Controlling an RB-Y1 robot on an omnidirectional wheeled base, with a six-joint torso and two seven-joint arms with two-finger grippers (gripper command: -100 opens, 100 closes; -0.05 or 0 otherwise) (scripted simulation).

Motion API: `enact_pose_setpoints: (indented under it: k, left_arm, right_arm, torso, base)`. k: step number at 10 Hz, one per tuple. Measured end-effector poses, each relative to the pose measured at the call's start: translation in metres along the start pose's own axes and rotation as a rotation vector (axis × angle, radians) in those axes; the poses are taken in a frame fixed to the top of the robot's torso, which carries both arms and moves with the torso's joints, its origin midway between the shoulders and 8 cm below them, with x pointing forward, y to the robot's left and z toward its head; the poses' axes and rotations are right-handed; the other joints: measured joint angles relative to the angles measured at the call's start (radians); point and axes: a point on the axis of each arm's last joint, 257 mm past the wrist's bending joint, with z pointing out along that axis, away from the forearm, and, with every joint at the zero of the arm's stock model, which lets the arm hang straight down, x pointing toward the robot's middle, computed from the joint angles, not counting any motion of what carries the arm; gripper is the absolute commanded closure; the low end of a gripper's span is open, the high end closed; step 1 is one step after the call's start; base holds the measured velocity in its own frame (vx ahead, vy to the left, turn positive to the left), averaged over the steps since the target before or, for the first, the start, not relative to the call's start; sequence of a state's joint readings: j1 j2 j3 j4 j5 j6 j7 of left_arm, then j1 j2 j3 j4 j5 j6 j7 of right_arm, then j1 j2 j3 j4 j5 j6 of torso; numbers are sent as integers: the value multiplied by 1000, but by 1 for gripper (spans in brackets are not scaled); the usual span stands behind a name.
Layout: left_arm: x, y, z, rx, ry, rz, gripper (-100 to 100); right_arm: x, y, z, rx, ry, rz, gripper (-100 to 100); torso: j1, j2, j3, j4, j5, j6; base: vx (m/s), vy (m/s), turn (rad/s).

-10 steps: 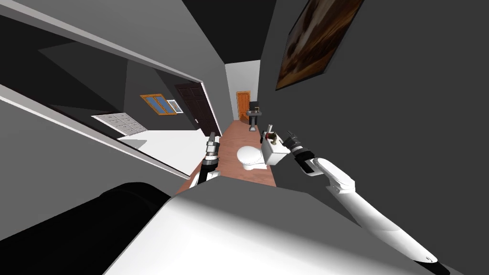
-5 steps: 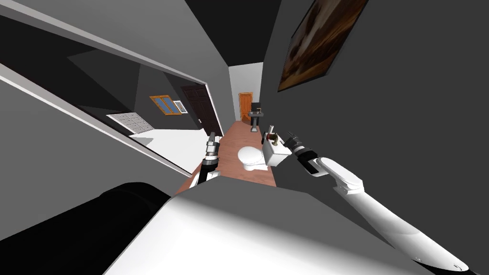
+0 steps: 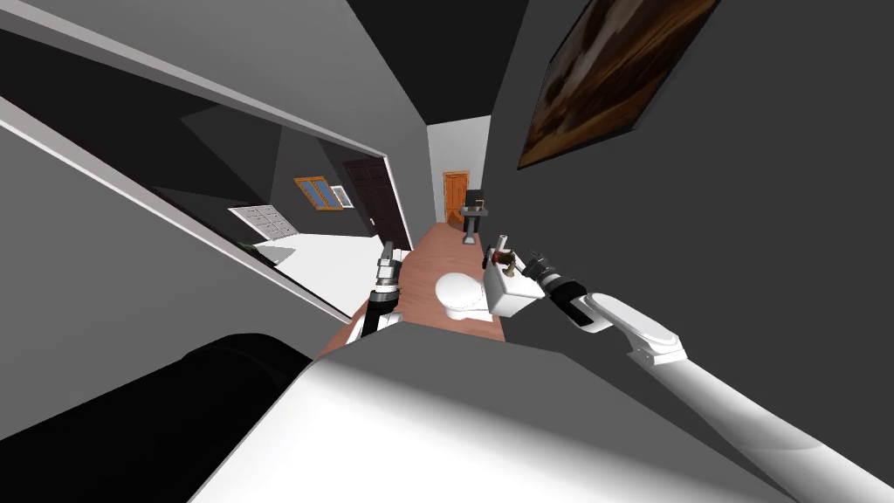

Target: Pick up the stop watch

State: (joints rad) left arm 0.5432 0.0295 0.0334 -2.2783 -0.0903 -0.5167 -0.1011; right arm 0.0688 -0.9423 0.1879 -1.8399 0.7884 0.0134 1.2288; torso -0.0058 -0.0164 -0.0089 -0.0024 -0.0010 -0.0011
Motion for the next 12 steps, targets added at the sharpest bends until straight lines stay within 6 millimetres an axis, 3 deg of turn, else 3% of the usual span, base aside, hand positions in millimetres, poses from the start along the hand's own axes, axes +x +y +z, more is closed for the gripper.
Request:
enact_pose_setpoints:
  k: [5,6,7,8,12]
  left_arm:
    - [0,0,0,0,0,0,0]
    - [0,0,0,0,0,0,0]
    - [0,0,0,0,0,0,0]
    - [0,0,0,0,0,0,0]
    - [0,0,0,0,0,0,0]
  right_arm:
    - [37,44,-23,-115,67,20,-100]
    - [38,44,-23,-117,69,21,0]
    - [38,44,-23,-116,68,21,-100]
    - [38,44,-23,-116,68,21,100]
    - [38,44,-23,-116,69,21,100]
  torso:
    - [-3,0,0,0,-1,0]
    - [-1,4,2,1,0,0]
    - [2,9,5,2,0,1]
    - [3,11,6,2,1,1]
    - [4,12,7,3,1,1]
  base:
    - [151,-62,86]
    - [15,-9,-1]
    - [8,-4,2]
    - [0,0,0]
    - [0,0,0]
